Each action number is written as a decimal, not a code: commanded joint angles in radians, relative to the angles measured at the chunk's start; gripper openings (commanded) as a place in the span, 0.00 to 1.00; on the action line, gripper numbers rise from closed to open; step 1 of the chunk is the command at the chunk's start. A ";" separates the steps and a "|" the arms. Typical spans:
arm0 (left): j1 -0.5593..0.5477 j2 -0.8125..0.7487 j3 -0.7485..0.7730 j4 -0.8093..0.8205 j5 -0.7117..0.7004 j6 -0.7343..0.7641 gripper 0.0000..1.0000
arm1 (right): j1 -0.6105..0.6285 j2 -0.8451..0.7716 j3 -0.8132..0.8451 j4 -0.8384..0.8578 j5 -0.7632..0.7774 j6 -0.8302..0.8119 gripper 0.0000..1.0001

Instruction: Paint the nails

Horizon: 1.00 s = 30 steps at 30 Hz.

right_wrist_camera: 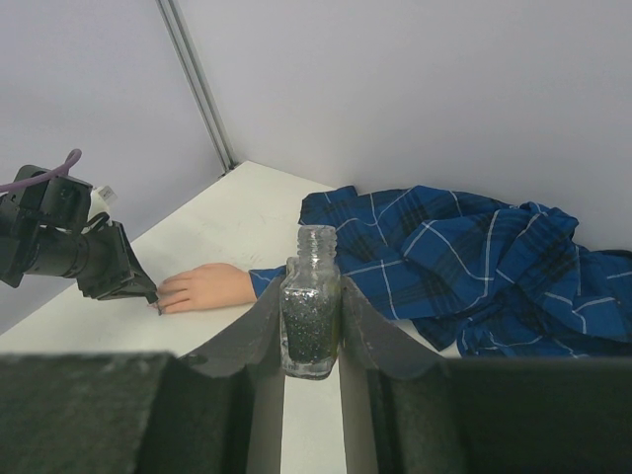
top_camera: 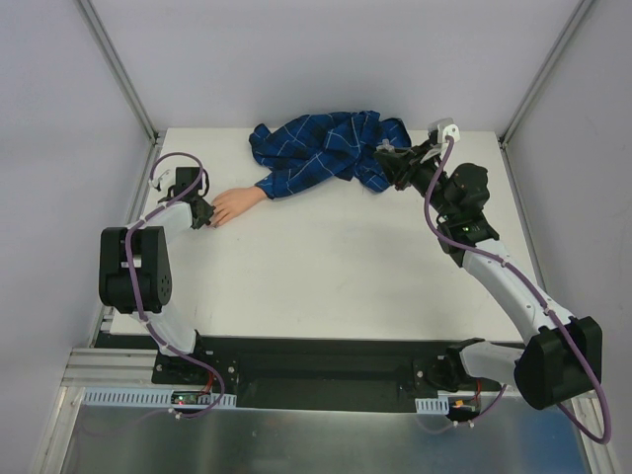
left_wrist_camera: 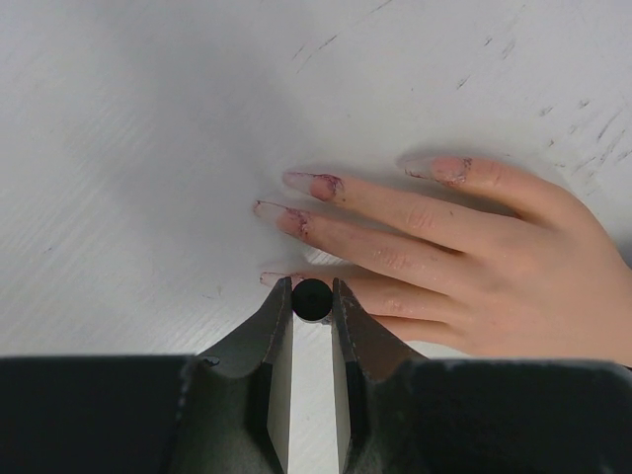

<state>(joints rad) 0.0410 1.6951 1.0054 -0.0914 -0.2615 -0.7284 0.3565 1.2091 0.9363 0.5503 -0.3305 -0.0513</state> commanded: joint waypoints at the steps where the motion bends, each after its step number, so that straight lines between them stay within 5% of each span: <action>1: 0.008 0.003 0.021 0.005 0.030 0.006 0.00 | -0.008 -0.002 -0.002 0.092 -0.022 0.014 0.00; 30: -0.001 -0.014 0.019 0.045 0.070 0.026 0.00 | -0.008 0.012 0.002 0.096 -0.027 0.022 0.00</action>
<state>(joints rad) 0.0406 1.6958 1.0054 -0.0719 -0.2089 -0.7151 0.3550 1.2224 0.9363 0.5571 -0.3313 -0.0391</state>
